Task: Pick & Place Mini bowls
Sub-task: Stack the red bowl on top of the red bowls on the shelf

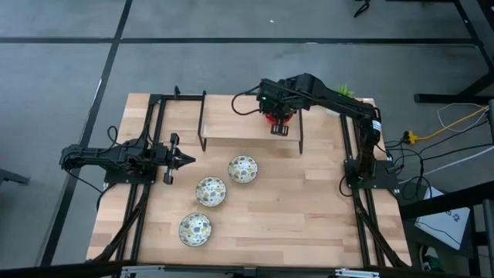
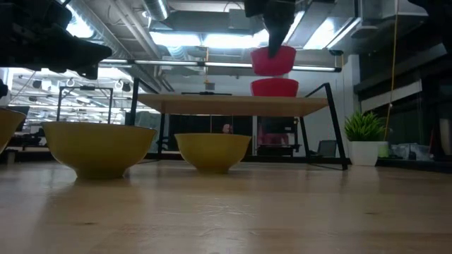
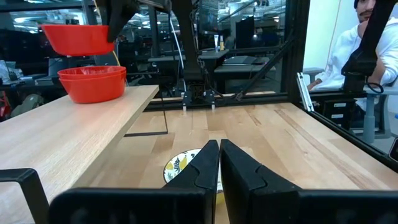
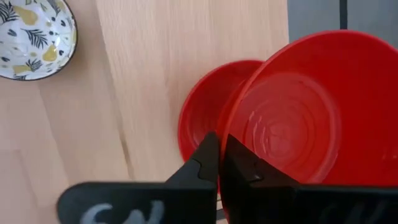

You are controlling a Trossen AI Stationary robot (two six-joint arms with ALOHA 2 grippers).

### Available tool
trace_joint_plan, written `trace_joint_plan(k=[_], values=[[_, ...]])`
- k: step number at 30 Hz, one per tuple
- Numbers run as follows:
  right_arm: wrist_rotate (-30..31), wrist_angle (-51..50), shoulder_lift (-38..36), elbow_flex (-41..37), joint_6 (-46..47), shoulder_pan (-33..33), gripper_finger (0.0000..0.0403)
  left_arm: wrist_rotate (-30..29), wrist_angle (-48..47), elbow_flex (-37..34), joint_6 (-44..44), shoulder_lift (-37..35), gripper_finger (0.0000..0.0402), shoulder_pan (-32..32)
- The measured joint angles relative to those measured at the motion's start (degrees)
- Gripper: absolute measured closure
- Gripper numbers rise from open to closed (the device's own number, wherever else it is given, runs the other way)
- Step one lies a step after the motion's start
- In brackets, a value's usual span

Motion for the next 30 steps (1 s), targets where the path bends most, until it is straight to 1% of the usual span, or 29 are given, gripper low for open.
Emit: trace_joint_plan(k=[3,6,10,13,18,27,30], values=[[1.0,0.9,-3.4,-4.2,1.7,0.0,0.0399,0.0,0.0,0.0,0.0,0.0,0.039,0.0],[1.7,5.6,-8.1,-10.6,2.2,0.0,0.0399,0.0,0.0,0.0,0.0,0.0,0.0391,0.0],[1.1,12.8,-13.0,-19.5,1.3,0.0,0.0399,0.0,0.0,0.0,0.0,0.0,0.0389,0.0],[-0.8,15.9,-14.9,-23.4,-0.7,0.0,0.04,0.0,0.0,0.0,0.0,0.0,0.0389,0.0],[-1.9,17.5,-14.8,-24.6,-4.3,-0.1,0.04,0.0,0.0,0.0,0.0,0.0,0.0393,0.0],[-3.4,17.0,-14.6,-24.6,-6.7,-0.1,0.04,0.0,0.0,0.0,0.0,0.0,0.0393,0.0],[-4.5,16.8,-14.4,-24.6,-10.1,-0.1,0.04,0.0,0.0,0.0,0.0,0.0,0.0391,0.0]])
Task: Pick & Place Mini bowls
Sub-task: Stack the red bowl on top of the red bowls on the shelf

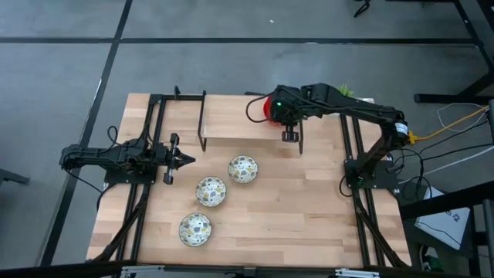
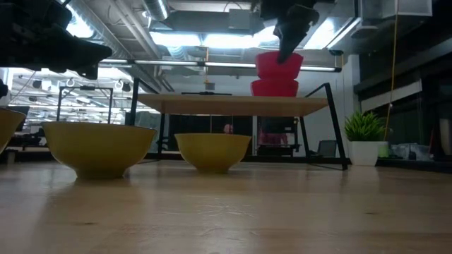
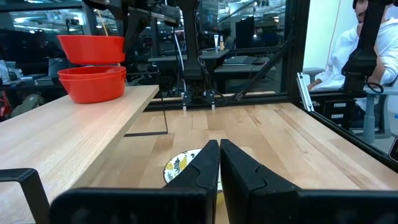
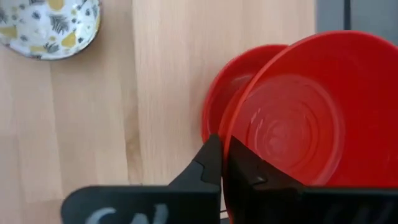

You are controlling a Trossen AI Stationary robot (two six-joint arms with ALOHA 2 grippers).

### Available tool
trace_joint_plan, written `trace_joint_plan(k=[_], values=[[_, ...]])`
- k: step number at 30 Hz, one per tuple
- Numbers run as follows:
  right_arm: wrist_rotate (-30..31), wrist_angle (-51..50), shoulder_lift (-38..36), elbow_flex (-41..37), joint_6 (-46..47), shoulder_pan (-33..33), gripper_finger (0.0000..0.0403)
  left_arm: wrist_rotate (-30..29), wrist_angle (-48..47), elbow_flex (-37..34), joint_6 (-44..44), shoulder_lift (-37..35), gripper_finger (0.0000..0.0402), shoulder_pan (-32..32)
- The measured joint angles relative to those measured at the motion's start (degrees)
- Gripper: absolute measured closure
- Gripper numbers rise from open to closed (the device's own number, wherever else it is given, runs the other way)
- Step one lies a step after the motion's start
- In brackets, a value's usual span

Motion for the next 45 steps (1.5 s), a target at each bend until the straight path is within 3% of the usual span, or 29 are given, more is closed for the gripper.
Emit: trace_joint_plan(k=[16,45], values=[[-0.3,-0.3,0.6,0.1,-6.1,-0.3,0.04,0.0,0.0,0.0,0.0,0.0,0.0389,0.0],[-0.2,0.3,2.4,0.1,-3.1,-1.0,0.0395,0.0,0.0,0.0,0.0,0.0,0.0391,0.0]])
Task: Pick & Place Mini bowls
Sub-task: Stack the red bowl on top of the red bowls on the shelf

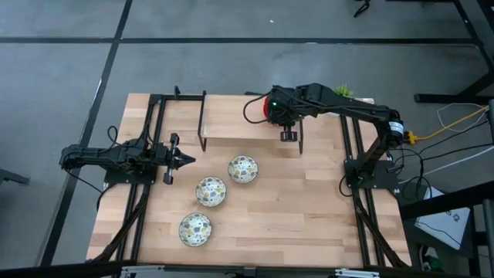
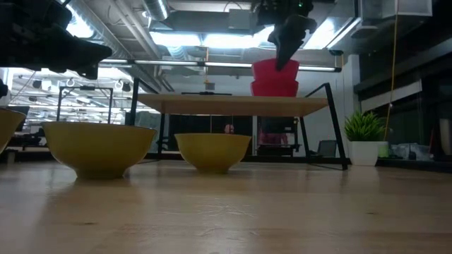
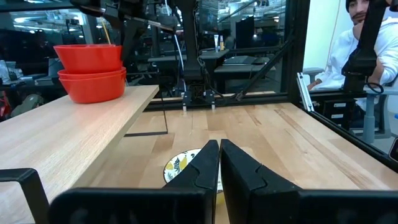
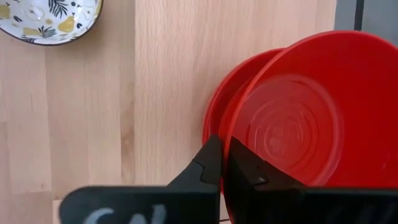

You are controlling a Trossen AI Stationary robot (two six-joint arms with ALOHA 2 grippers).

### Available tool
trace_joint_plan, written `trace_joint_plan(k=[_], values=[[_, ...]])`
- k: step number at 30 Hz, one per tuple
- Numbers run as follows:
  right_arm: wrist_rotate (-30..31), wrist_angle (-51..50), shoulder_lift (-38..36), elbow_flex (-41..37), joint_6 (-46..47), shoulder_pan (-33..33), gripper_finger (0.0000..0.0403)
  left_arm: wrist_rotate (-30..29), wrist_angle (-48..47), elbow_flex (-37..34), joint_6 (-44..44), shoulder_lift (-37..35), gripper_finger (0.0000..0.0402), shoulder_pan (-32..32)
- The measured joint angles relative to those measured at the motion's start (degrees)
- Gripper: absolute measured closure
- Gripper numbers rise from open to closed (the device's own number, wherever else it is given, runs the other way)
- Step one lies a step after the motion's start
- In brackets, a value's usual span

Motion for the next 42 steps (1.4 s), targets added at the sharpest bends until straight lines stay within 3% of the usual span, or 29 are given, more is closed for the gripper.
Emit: trace_joint_plan(k=[42], values=[[-0.6,0.8,1.0,0.0,2.6,-0.7,0.0373,0.0,0.0,0.0,0.0,0.0,0.0391,0.0]])
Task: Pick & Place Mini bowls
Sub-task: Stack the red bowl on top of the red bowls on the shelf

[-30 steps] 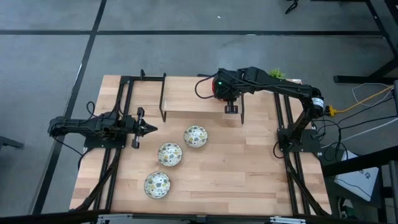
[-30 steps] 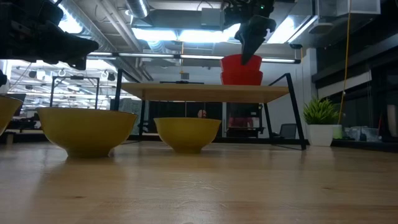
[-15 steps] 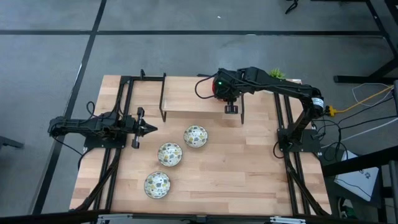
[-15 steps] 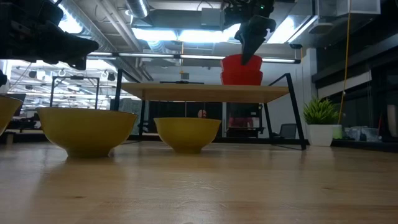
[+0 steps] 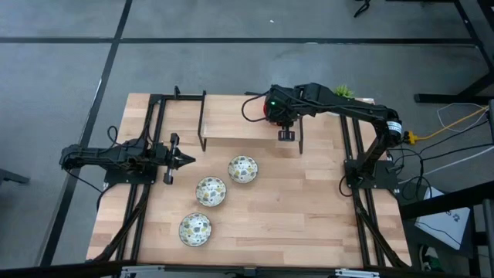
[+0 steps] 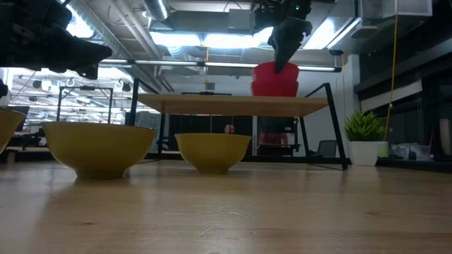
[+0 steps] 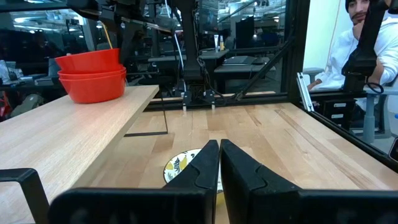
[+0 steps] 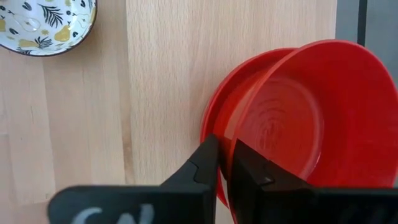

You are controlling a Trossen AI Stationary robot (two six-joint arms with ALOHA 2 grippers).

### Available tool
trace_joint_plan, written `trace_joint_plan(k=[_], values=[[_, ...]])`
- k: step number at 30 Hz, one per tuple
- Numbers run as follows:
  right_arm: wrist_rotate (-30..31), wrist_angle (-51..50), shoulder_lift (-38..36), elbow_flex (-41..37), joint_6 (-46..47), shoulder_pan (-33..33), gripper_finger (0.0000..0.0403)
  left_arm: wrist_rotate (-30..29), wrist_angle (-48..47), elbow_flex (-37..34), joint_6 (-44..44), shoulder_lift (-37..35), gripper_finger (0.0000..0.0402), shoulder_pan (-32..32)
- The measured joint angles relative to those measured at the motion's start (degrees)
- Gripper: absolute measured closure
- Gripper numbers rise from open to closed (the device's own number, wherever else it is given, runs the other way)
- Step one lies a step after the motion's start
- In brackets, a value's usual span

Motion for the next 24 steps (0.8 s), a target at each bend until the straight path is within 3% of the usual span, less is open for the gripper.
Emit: trace_joint_plan(k=[5,17,24], values=[[0.0,0.0,0.0,0.0,0.1,0.0,0.0363,0.0,0.0,0.0,0.0,0.0,0.0393,0.0],[1.6,0.0,0.0,0.0,0.6,0.0,0.0283,0.0,0.0,0.0,0.0,0.0,0.0389,0.0],[1.6,0.1,0.0,0.0,0.3,0.0,0.0272,0.0,0.0,0.0,0.0,0.0,0.0391,0.0]])
